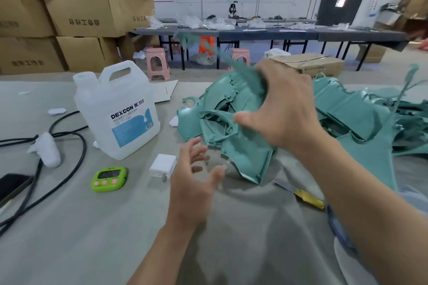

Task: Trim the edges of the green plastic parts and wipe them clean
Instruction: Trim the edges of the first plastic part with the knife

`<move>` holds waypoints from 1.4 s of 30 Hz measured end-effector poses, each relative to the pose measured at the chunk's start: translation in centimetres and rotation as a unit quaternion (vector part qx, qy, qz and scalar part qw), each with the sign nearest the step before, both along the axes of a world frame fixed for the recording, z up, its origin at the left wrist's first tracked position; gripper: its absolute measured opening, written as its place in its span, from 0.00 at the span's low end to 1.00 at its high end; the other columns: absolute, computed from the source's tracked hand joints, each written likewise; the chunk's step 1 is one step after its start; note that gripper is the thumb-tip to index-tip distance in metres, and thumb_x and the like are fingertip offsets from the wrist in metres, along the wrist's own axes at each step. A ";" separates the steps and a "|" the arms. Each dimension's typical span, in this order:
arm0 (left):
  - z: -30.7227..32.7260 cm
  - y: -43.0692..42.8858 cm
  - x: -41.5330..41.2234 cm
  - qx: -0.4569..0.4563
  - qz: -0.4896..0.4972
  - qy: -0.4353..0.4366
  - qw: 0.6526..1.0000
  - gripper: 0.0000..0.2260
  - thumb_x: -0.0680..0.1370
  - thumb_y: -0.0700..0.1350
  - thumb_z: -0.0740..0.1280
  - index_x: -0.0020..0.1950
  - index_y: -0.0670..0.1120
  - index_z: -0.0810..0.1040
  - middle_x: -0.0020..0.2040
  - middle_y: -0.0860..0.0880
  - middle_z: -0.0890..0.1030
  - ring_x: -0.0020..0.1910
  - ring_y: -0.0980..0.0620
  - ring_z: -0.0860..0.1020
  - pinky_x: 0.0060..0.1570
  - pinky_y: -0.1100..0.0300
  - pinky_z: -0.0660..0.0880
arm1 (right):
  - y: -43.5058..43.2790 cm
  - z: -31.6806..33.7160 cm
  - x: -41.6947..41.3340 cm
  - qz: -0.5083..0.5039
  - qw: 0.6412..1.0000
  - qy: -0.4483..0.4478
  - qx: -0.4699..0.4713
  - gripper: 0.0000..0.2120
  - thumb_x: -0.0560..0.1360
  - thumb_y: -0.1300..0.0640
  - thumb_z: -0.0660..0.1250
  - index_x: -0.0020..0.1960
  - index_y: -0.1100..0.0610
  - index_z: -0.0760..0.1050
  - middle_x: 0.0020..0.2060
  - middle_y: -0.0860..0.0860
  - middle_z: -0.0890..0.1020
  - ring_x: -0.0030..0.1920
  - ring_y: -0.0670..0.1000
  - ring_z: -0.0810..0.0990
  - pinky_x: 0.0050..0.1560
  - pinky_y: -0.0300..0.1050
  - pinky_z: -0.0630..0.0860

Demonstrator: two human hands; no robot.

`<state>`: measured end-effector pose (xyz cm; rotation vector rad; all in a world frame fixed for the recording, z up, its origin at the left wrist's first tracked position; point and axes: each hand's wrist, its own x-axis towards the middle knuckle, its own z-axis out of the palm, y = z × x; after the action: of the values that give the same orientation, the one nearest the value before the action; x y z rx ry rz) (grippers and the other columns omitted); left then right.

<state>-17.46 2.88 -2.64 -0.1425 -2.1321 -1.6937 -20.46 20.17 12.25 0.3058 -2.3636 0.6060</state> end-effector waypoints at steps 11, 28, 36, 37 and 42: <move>0.4 1.7 0.8 0.338 -0.137 -0.207 0.908 0.21 0.65 0.48 0.78 0.56 0.41 0.83 0.51 0.43 0.87 0.48 0.45 0.86 0.41 0.57 0.82 | -4.5 -4.6 1.2 -0.007 0.961 -0.253 -0.113 0.09 0.75 0.47 0.69 0.51 0.44 0.71 0.41 0.44 0.78 0.45 0.53 0.79 0.48 0.52 0.76; -0.7 -3.9 -2.5 -0.104 0.157 -0.144 0.971 0.28 0.73 0.67 0.62 0.32 0.41 0.70 0.26 0.51 0.68 0.30 0.49 0.67 0.34 0.54 0.66 | 8.8 -13.8 7.0 -0.232 0.931 -0.280 0.026 0.07 0.79 0.54 0.63 0.49 0.52 0.80 0.47 0.55 0.83 0.49 0.62 0.77 0.49 0.53 0.75; -0.2 -3.9 -1.6 0.018 0.163 -0.143 0.976 0.23 0.70 0.65 0.65 0.30 0.47 0.66 0.29 0.52 0.66 0.31 0.51 0.64 0.34 0.53 0.63 | 9.0 -13.7 6.6 -0.224 0.895 -0.353 0.157 0.03 0.75 0.55 0.62 0.46 0.48 0.69 0.44 0.49 0.74 0.47 0.56 0.72 0.46 0.48 0.64; -0.1 -4.0 -1.4 0.064 0.142 -0.136 0.978 0.22 0.69 0.65 0.66 0.32 0.48 0.69 0.31 0.50 0.68 0.32 0.52 0.65 0.34 0.54 0.64 | 9.2 -13.5 6.6 -0.226 0.896 -0.353 0.150 0.04 0.75 0.57 0.63 0.44 0.49 0.69 0.41 0.49 0.74 0.45 0.56 0.71 0.46 0.48 0.64; -0.2 -4.4 -0.8 -0.134 -0.040 -0.143 0.980 0.28 0.70 0.68 0.66 0.29 0.43 0.71 0.28 0.55 0.69 0.26 0.56 0.68 0.32 0.57 0.66 | 9.4 -13.5 6.7 -0.232 0.943 -0.240 0.003 0.11 0.75 0.62 0.63 0.38 0.50 0.68 0.31 0.49 0.76 0.35 0.54 0.71 0.41 0.50 0.62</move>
<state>-18.30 -1.56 -2.82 -0.0652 -2.5971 -1.5396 -13.80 29.56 -1.26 -0.4432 -2.7603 0.4780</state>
